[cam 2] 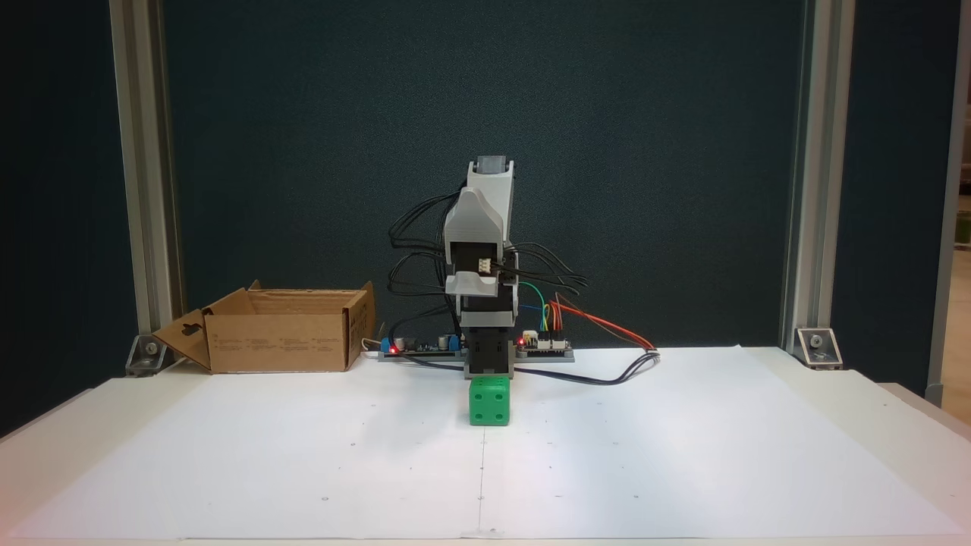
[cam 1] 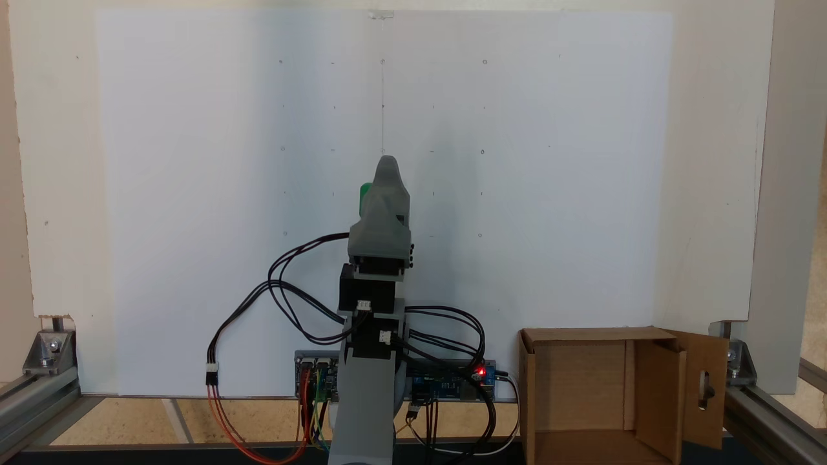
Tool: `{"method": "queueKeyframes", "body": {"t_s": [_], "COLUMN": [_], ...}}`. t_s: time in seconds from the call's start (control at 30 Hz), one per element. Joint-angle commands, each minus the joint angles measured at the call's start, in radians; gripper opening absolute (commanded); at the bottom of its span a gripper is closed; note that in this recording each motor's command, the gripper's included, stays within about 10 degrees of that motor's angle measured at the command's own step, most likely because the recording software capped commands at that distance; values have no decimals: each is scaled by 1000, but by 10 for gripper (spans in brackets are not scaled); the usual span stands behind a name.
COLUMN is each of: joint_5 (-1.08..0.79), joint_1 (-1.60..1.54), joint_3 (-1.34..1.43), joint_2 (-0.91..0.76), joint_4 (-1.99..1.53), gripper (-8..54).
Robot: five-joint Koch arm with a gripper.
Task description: Grasp a green dice and put it in the bin.
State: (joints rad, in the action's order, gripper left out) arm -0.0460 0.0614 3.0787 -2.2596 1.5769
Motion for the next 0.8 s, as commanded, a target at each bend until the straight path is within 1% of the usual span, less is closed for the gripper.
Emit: {"method": "queueKeyframes", "body": {"t_s": [0.0,0.23,0.33,0.77], "joint_5": [-40,-37,-34,-35], "joint_1": [-2,3,5,6], "joint_3": [49,49,49,49], "joint_2": [-110,-110,-110,-110], "joint_4": [63,71,144,141], "gripper": [448,448,448,448]}}
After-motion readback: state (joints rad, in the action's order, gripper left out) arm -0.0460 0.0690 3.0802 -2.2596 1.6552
